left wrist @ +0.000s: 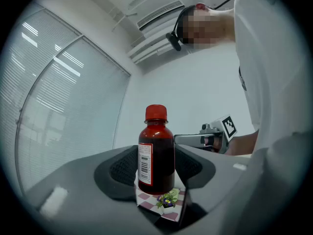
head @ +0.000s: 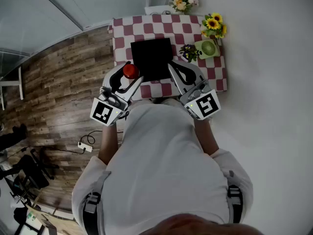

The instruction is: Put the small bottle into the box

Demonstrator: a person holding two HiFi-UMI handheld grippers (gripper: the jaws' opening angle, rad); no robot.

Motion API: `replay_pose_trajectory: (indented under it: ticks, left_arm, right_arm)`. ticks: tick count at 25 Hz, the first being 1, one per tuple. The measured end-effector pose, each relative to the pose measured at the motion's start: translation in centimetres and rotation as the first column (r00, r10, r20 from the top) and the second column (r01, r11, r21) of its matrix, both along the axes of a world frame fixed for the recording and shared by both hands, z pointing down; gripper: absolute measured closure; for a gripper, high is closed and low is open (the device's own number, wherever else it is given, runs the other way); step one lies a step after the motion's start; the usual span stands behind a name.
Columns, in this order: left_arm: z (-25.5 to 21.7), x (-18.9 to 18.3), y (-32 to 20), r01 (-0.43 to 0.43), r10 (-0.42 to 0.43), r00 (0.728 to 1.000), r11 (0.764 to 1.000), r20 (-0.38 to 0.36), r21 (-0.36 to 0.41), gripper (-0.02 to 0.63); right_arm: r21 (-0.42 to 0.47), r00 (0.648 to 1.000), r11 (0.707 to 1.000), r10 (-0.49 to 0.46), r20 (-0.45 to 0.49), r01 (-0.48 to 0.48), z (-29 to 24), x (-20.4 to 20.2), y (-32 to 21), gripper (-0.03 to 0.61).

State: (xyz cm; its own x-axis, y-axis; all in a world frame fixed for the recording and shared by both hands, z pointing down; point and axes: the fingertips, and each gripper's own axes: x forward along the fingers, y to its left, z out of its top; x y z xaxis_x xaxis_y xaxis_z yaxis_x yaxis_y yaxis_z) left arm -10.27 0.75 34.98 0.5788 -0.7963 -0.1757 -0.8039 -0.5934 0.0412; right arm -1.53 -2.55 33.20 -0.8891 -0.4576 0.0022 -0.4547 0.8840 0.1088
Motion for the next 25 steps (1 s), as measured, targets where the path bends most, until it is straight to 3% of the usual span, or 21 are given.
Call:
replay_pose_trajectory:
  ticks: [13, 19, 25]
  left_arm:
    - [-0.5, 1.9, 0.9, 0.054, -0.054, 0.998, 0.999, 0.027, -0.005, 0.391]
    - [-0.5, 2.6, 0.1, 0.053, -0.052, 0.998, 0.998, 0.047, -0.035, 0.391]
    - [0.2, 3.1, -0.9, 0.039, -0.038, 0.997, 0.999, 0.067, -0.012, 0.391]
  right_arm:
    - [0.040, 0.998, 0.999, -0.037, 0.045, 0.035, -2.0, 0.3, -1.0, 0.578]
    - [0.013, 0.999, 1.000, -0.004, 0.032, 0.003, -0.8, 1.2, -1.5, 0.577]
    - [-0.025, 0.998, 0.999, -0.021, 0.055, 0.022, 1.2, 2.1, -1.0, 0.594]
